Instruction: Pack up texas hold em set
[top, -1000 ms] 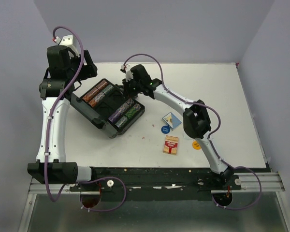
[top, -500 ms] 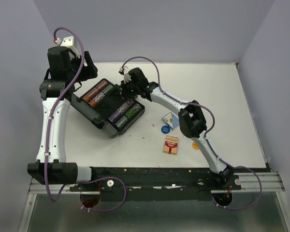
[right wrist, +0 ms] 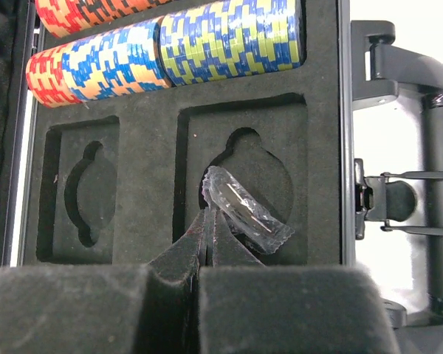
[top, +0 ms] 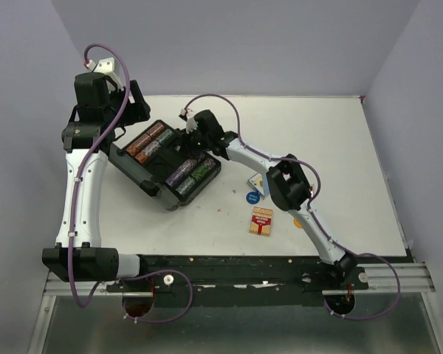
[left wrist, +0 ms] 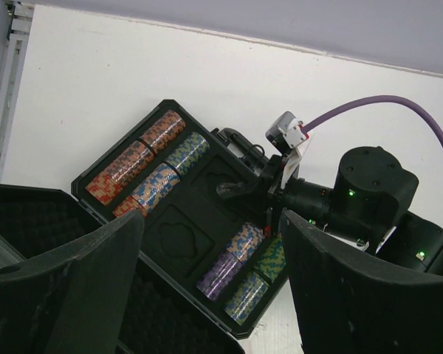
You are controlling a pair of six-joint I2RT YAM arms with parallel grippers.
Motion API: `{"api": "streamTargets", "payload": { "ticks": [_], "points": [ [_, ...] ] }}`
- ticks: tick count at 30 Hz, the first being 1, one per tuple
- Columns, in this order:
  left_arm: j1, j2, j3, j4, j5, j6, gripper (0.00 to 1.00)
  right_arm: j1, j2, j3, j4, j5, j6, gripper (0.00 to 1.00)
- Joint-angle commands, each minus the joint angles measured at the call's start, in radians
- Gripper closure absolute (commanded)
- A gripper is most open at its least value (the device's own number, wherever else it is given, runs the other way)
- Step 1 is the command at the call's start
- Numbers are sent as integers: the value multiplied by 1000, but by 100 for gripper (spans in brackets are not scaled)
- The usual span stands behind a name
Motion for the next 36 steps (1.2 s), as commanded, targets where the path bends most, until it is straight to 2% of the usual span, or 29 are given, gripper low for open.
{"api": "streamTargets", "payload": {
  "ticks": [1, 13, 19, 20, 21, 24, 26, 29, 36],
  "points": [
    [8, -35, -18, 6, 19, 7, 17, 7, 48, -2, 57, -56, 49, 99],
    [6, -73, -52, 4, 6, 16, 17, 10, 62, -20, 94, -134, 98, 99],
    [8, -84, -58, 4, 0, 24, 17, 10, 54, -16, 68, -98, 87, 99],
    [8, -82, -58, 4, -1, 24, 17, 10, 53, -14, 65, -88, 87, 95],
    [8, -84, -58, 3, -1, 24, 17, 9, 51, -14, 59, -87, 81, 87],
    [8, -86, -58, 3, -4, 29, 17, 10, 47, -5, 45, -85, 69, 49],
    [8, -89, -59, 3, -7, 30, 17, 10, 42, 7, 36, -90, 61, 37],
    [8, -89, -61, 0, -12, 30, 17, 10, 30, 29, 20, -98, 58, 31],
    [8, -89, -53, -2, -24, 32, 17, 9, -34, 73, 0, -113, 56, 24]
  ]
}}
